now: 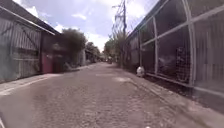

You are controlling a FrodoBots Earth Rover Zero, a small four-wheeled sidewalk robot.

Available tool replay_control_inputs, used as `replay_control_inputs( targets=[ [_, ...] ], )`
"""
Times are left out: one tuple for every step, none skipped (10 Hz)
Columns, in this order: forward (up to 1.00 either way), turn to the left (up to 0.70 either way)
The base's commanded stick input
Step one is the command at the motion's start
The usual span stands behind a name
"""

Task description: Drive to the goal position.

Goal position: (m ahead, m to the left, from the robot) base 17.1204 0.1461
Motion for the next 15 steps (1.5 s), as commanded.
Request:
replay_control_inputs(
  targets=[
    [0.7,0.0],
    [0.7,0.0],
    [0.7,0.0],
    [0.7,0.0],
    [0.7,0.0],
    [0.7,0.0],
    [0.7,0.0],
    [0.7,0.0],
    [0.7,0.0],
    [0.7,0.0],
    [0.7,0.0],
    [0.7,0.0],
    [0.7,0.0],
    [0.7,0.0],
    [0.7,0.0]
  ],
)
